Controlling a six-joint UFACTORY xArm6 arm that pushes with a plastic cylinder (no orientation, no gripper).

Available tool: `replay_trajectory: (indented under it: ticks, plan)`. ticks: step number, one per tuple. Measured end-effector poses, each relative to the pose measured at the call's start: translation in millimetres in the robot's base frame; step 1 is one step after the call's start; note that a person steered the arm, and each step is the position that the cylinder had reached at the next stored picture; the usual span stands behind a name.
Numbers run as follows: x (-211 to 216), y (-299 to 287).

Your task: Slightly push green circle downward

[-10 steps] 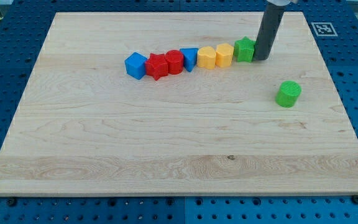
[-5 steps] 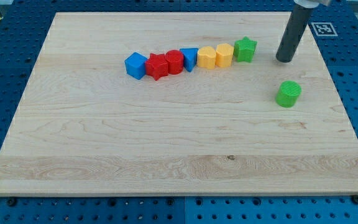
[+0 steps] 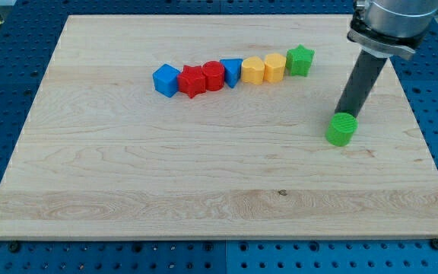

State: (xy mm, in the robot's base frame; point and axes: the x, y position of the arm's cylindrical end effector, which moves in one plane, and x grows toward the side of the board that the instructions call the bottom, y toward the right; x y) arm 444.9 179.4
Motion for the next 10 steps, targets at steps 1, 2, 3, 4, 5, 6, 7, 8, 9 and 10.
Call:
replay_trajectory:
  ticks: [1,2,3,4,5,6,7,8,9,10]
  plan:
    - [0.5,-27.0]
    - [21.3,-28.9]
    - [48.7,-29.1]
    - [52.6,-33.0]
    - [54.2,-64.4]
    - [87.0,-72.1]
    - [109.8,-46.4]
    - [115.9,12.9]
    - [91.7,13.5]
    - [84.7,13.5]
